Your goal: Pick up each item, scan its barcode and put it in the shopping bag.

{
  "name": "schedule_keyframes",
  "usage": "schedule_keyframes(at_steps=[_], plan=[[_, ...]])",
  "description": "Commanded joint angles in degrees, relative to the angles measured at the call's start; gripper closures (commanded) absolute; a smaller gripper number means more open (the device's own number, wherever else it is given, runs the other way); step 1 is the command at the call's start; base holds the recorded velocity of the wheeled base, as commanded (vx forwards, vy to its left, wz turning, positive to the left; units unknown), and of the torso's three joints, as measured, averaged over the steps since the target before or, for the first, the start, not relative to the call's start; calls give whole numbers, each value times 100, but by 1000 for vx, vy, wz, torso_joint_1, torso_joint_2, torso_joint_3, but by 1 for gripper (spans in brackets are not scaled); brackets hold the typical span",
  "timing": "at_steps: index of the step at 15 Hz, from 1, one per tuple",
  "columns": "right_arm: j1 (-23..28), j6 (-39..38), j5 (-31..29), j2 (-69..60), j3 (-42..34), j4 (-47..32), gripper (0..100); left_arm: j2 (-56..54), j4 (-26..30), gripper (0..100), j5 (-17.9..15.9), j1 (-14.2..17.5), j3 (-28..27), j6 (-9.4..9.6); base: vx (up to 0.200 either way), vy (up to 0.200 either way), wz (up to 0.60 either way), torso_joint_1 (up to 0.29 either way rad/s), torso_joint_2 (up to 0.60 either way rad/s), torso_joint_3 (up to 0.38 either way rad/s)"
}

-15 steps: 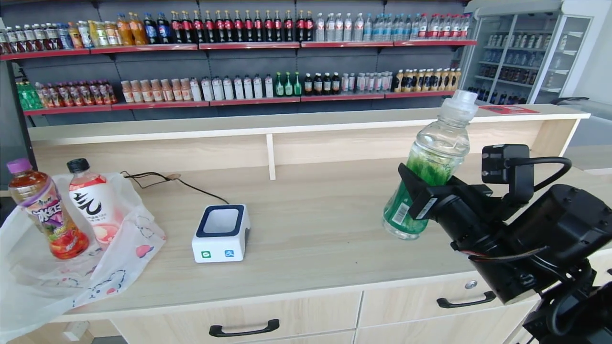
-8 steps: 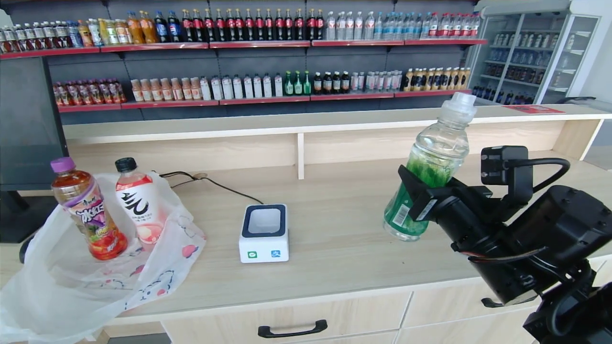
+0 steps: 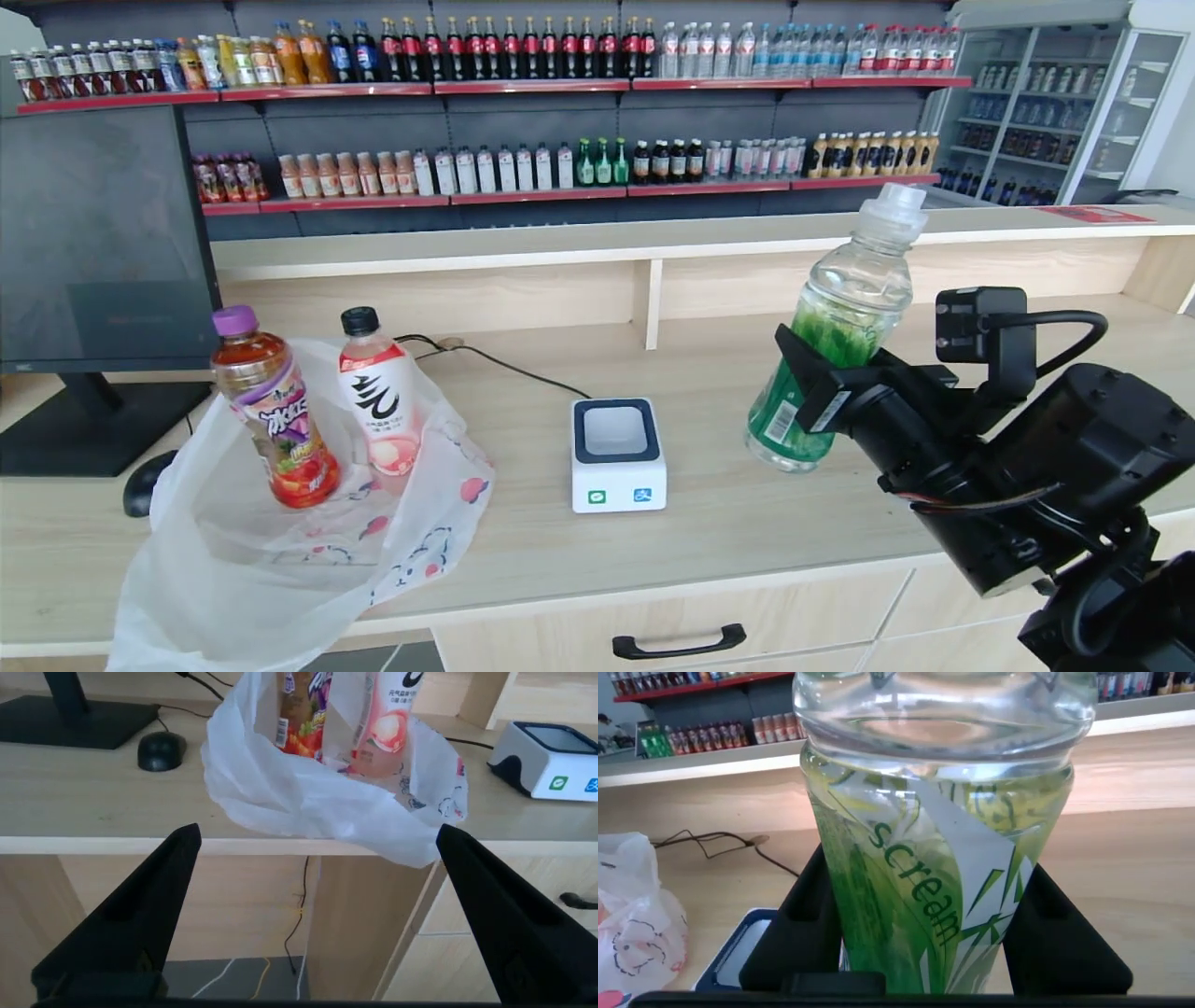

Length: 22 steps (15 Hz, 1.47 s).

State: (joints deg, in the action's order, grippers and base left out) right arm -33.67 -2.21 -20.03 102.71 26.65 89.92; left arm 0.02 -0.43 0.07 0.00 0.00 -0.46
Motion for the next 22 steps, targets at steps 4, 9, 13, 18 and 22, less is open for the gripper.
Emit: schedule_keyframes(at_steps=[4,9,13,18,22], plan=[[1,1,-1,57,-2,8,100,-2,-1,0,1,0,0,-6,0,200,0,1,-7,0],[-8,-8,-1,-31,7,8,100,-2,-10,0,1,0,0,2,0,200,0,4,0,3],[-245,1,-1,-181,-265,8,100,-2,-10,0,1,-9,0,20,0,50,0,1,-2,1],[-491,133,17,-365,-169,8,100,-2,-10,0,1,-9,0,20,0,0,0,0,0,0],[-544,774,359,-339,-63,8,100,-2,-1,0,1,0,0,20,0,0,0,0,0,0]])
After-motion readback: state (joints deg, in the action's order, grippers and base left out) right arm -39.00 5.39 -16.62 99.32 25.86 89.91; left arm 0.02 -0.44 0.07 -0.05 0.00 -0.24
